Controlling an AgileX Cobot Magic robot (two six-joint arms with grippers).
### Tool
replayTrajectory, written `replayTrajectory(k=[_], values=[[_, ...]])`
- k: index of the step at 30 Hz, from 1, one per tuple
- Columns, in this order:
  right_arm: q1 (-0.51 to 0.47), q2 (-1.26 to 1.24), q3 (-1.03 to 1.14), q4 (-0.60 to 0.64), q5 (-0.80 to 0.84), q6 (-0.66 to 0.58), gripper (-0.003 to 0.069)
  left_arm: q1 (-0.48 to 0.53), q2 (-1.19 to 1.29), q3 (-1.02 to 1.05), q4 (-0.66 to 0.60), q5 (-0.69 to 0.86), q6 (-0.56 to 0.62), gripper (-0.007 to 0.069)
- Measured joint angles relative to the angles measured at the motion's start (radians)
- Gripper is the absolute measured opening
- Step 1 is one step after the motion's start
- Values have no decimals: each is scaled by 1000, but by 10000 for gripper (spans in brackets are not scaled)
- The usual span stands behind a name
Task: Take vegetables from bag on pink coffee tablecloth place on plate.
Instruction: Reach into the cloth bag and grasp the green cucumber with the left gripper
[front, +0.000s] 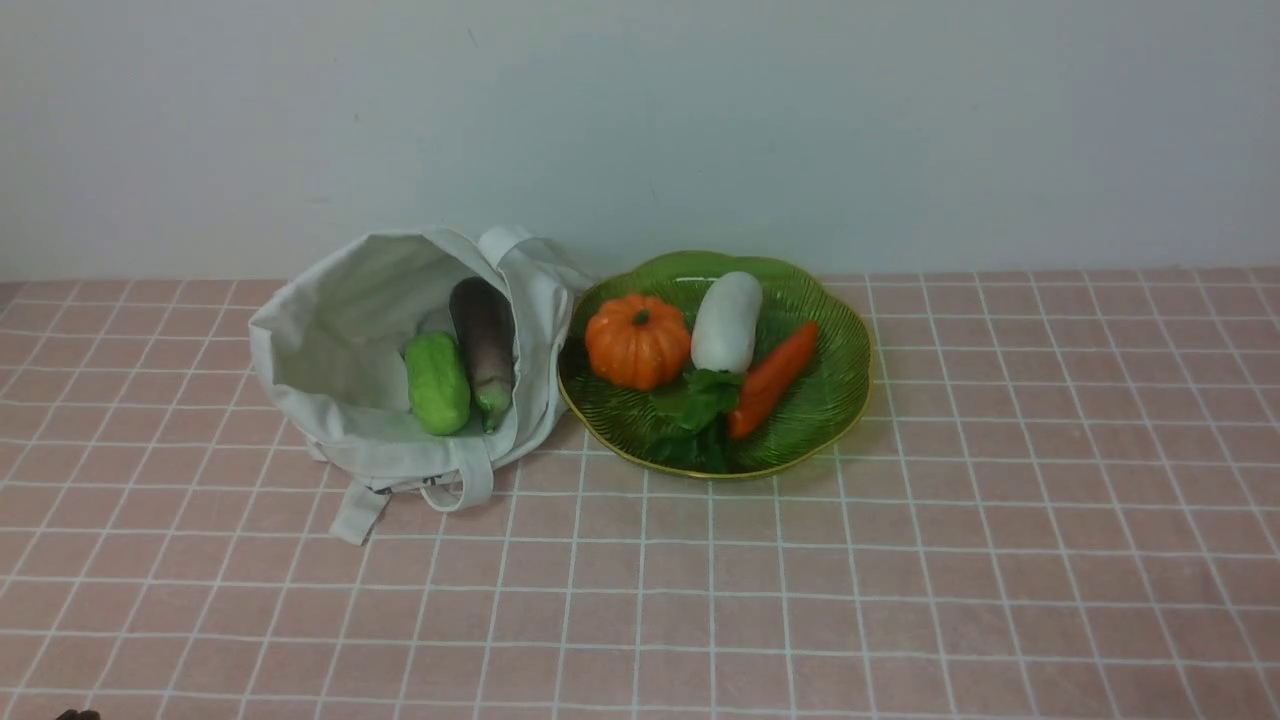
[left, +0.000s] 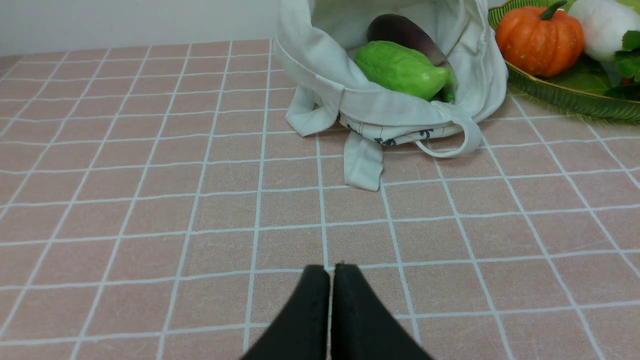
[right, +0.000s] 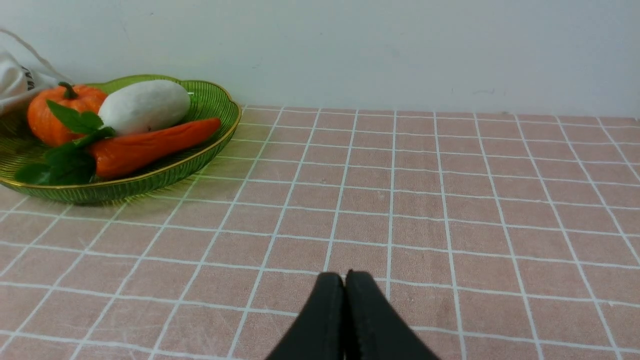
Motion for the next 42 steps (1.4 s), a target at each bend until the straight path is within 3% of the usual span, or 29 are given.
replayTrajectory(k=[18, 21, 26, 29, 31, 34, 37, 42], values=[[0, 0, 0, 0, 0, -1, -16, 0, 0, 0, -6, 0, -7, -5], [0, 0, 0, 0, 0, 0, -16, 0, 0, 0, -125, -5, -82, -5], [0, 0, 0, 0, 0, 0, -16, 0, 0, 0, -514, -5, -282, -5], [0, 0, 0, 0, 0, 0, -16, 0, 0, 0, -711, -19, -334, -5], [0, 0, 0, 0, 0, -1, -16, 0, 0, 0, -768, -44, -339, -5], [0, 0, 0, 0, 0, -1, -16, 0, 0, 0, -827, -89, -322, -5], [0, 0, 0, 0, 0, -1, -16, 0, 0, -53, -829, -72, -196, -5], [0, 0, 0, 0, 0, -1, -16, 0, 178, -331, -792, 9, -9, -5]])
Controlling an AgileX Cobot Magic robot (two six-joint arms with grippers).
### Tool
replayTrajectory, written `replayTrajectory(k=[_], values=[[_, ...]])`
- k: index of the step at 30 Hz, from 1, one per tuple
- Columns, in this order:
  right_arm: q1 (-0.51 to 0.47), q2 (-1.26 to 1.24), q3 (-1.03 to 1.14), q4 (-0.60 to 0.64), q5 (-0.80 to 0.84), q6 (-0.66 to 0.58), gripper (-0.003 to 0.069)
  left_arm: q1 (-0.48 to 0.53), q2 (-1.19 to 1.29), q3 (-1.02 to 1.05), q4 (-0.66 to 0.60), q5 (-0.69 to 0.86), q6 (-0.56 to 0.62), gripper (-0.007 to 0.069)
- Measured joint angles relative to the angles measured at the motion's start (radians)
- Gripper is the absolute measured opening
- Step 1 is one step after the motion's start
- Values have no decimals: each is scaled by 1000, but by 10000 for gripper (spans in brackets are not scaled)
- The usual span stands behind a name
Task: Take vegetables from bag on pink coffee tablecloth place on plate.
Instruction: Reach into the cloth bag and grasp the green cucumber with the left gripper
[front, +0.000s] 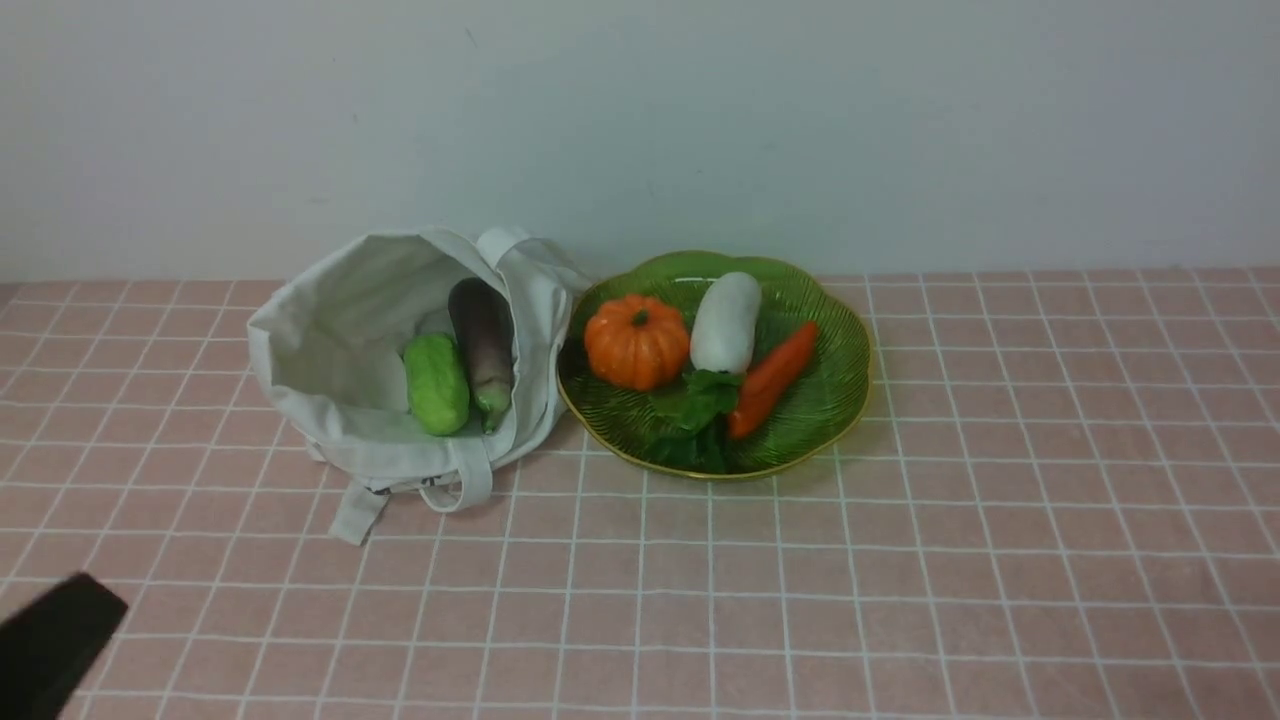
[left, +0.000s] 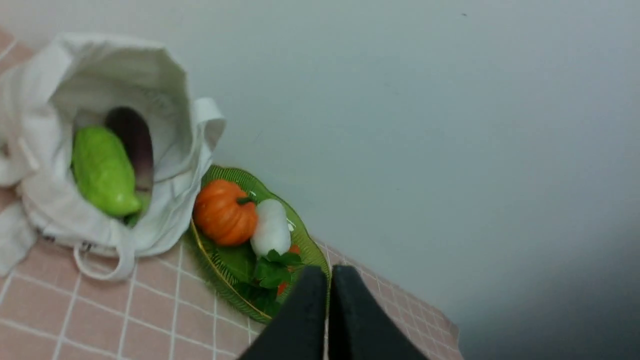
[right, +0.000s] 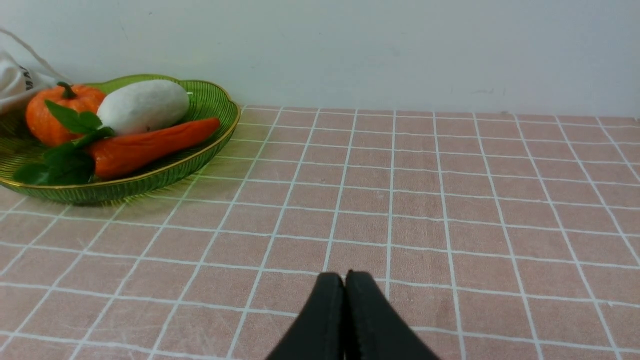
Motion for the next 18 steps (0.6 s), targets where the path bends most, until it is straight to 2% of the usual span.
replayTrajectory(k=[3, 5, 8, 10, 18], values=[[0, 0, 0, 0, 0, 1, -16, 0, 161, -123, 60, 104, 43, -5], [0, 0, 0, 0, 0, 1, -16, 0, 375, -255, 154, 258, 62, -5], [0, 0, 0, 0, 0, 1, -16, 0, 546, -359, 242, 364, 68, -5], [0, 0, 0, 0, 0, 1, -16, 0, 781, -484, 327, 454, 75, -4], [0, 0, 0, 0, 0, 0, -16, -52, 1256, -751, 414, 455, 90, -4]])
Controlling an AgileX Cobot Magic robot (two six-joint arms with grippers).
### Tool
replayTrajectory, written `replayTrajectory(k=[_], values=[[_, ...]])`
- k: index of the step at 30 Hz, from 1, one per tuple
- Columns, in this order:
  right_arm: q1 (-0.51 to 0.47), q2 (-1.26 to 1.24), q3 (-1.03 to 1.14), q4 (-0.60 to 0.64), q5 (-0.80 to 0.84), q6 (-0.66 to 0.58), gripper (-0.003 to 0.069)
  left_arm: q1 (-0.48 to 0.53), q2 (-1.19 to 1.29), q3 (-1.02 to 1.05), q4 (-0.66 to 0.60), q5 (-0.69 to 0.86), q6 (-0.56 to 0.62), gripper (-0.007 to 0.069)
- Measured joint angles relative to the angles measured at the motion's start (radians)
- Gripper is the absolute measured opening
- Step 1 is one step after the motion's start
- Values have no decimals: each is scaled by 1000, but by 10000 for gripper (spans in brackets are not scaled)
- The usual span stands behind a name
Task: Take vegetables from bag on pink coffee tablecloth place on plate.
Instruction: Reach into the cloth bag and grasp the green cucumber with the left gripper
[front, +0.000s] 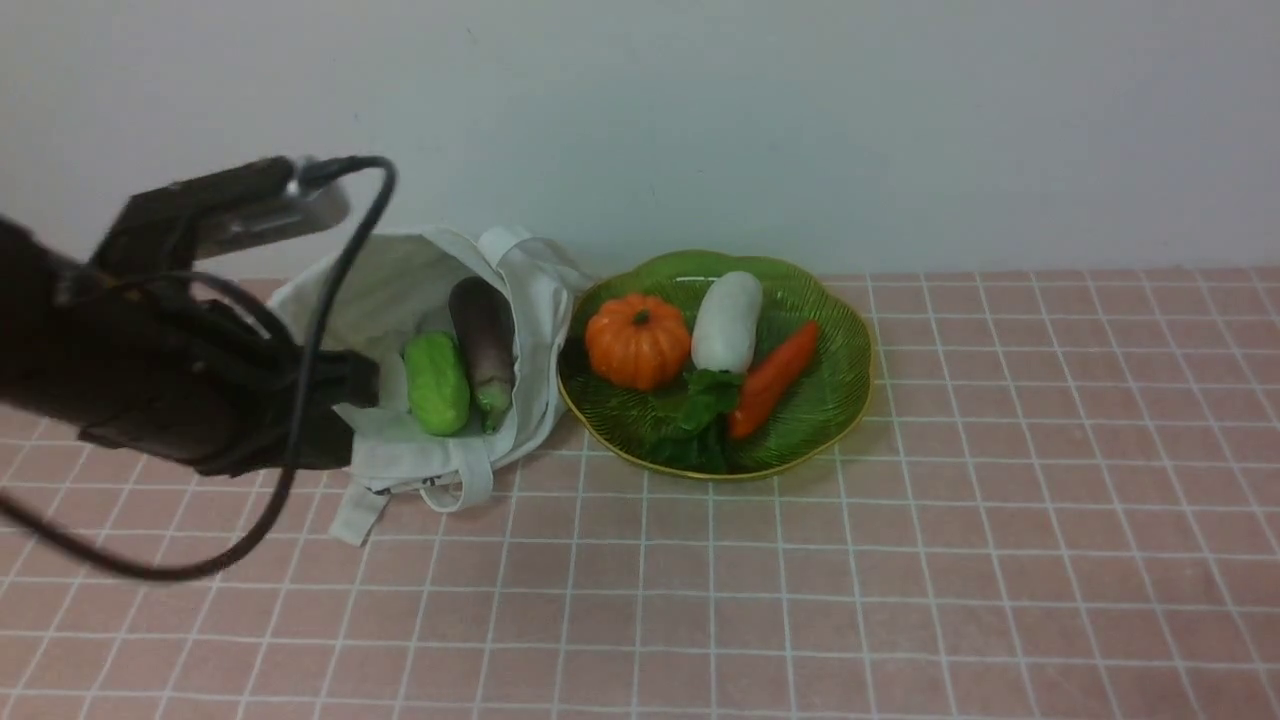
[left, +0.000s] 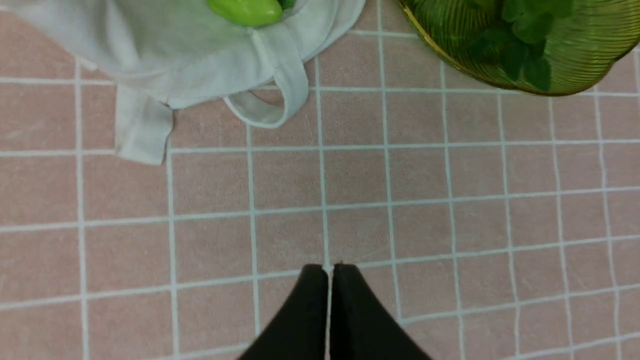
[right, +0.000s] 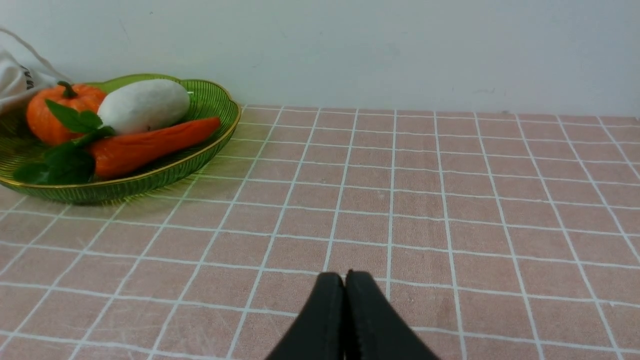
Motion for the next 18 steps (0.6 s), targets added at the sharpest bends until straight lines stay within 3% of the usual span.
replayTrajectory(k=[9, 12, 18], values=[[0, 0, 0, 0, 0, 0, -16, -38, 325, -262, 114, -26, -129, 75], [0, 0, 0, 0, 0, 0, -16, -38, 445, -365, 206, -33, -239, 168], [0, 0, 0, 0, 0, 0, -16, -38, 573, -433, 306, -68, -349, 318]])
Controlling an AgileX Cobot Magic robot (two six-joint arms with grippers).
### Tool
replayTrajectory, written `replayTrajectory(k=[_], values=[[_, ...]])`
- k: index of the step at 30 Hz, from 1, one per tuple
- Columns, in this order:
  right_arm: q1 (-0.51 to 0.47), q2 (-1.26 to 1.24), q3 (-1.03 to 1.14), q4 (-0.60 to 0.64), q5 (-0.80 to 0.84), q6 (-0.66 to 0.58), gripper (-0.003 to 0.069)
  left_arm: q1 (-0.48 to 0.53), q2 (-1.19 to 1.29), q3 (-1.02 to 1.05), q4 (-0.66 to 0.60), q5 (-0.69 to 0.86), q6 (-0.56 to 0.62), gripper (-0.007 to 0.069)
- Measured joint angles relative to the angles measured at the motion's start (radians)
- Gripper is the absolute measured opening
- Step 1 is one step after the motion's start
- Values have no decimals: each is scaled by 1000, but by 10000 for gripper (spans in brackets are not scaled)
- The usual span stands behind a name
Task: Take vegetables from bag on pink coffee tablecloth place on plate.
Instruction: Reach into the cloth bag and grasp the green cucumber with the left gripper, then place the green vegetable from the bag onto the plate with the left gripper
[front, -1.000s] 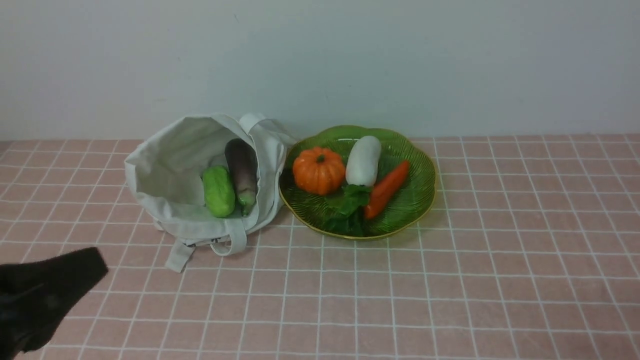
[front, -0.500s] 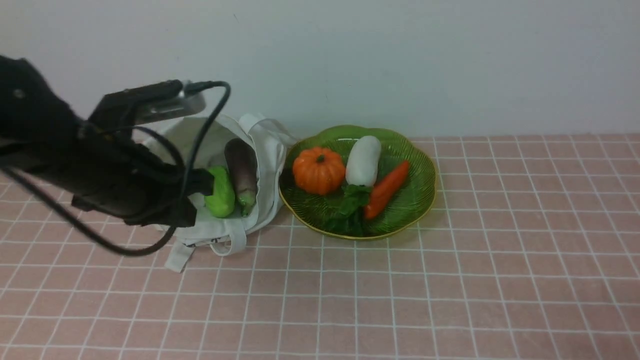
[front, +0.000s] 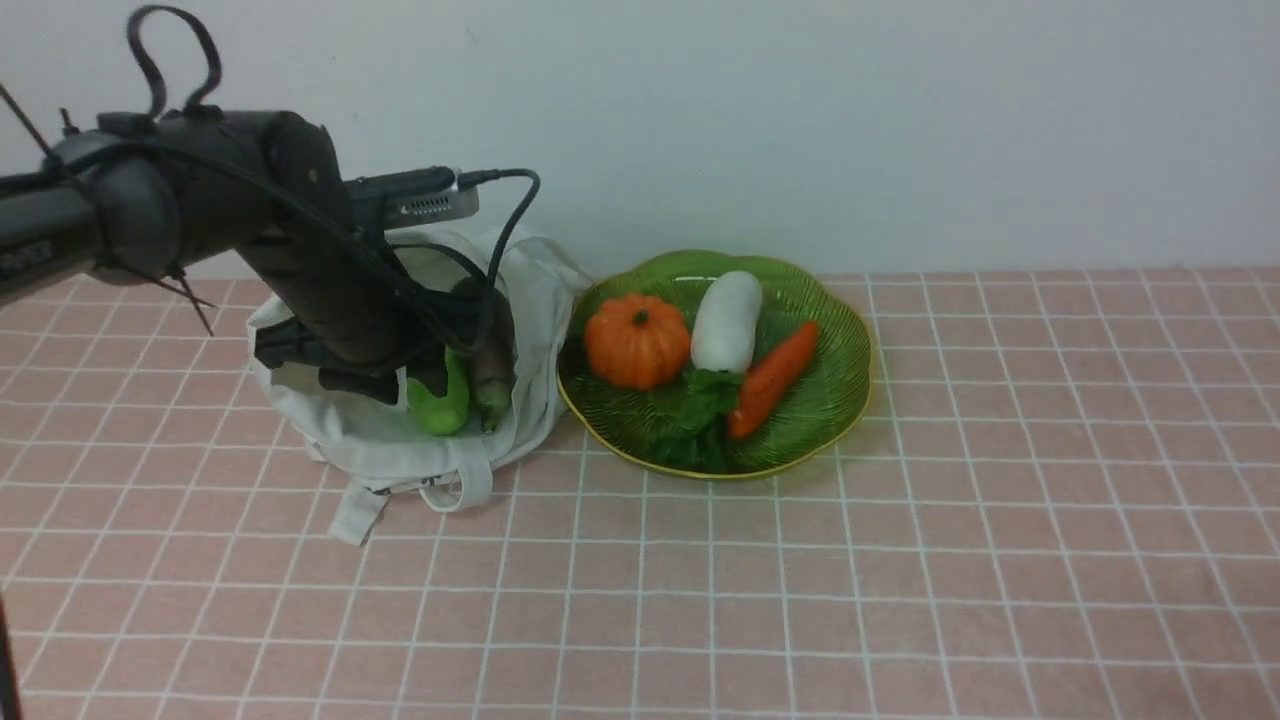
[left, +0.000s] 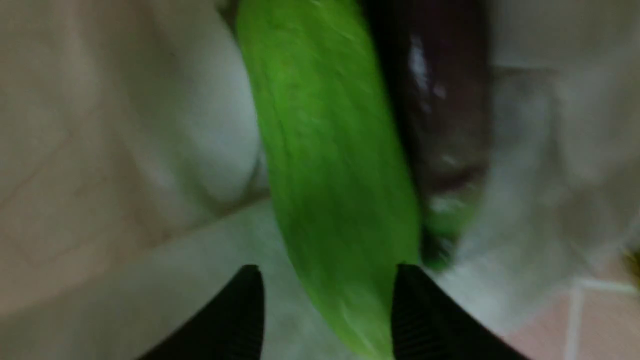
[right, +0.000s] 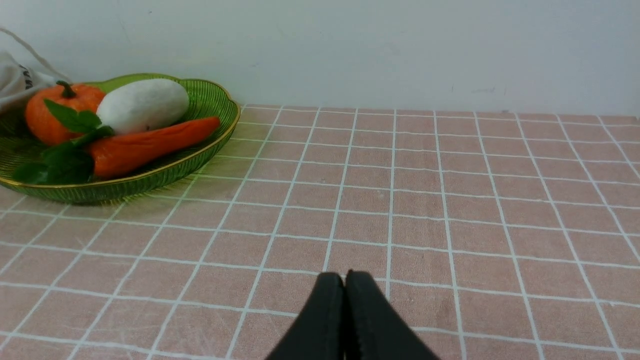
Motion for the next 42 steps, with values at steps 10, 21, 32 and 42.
replayTrajectory(k=[10, 21, 32, 42], values=[[0, 0, 0, 0, 0, 0, -16, 0, 70, -5, 41, -129, -64, 427], [0, 0, 0, 0, 0, 1, -16, -1, 103, -12, 63, -164, -68, 184], [0, 0, 0, 0, 0, 0, -16, -68, -51, -11, 225, 0, -91, 184], [0, 0, 0, 0, 0, 1, -16, -178, -258, -11, 319, 220, -101, 183]])
